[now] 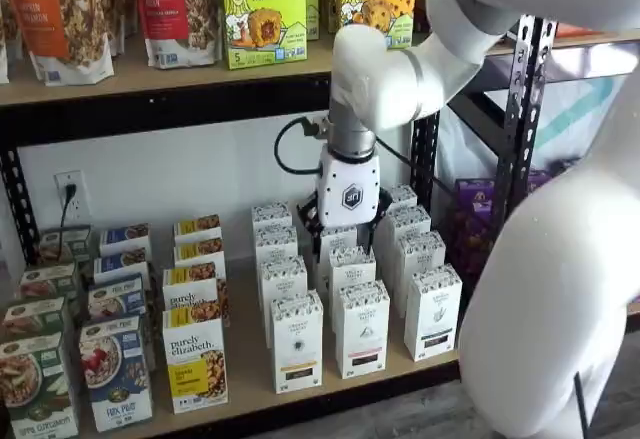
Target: Pick up the white box with a yellow strip in the middle, on the bottom shelf, the fourth box from the left
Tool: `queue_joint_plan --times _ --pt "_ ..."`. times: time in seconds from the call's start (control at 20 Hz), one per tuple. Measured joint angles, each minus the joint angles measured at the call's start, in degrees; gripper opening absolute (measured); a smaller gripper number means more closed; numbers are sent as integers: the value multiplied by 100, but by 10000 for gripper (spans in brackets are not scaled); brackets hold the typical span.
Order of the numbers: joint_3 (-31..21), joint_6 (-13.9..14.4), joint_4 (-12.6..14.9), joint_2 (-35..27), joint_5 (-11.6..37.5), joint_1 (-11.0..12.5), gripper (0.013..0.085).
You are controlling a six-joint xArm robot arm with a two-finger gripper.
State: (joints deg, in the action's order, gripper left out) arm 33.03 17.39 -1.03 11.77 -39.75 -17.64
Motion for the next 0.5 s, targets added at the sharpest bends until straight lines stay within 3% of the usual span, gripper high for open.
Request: queue_joint_plan --times 0.5 --pt "357 122 148 -1127 826 -16 850"
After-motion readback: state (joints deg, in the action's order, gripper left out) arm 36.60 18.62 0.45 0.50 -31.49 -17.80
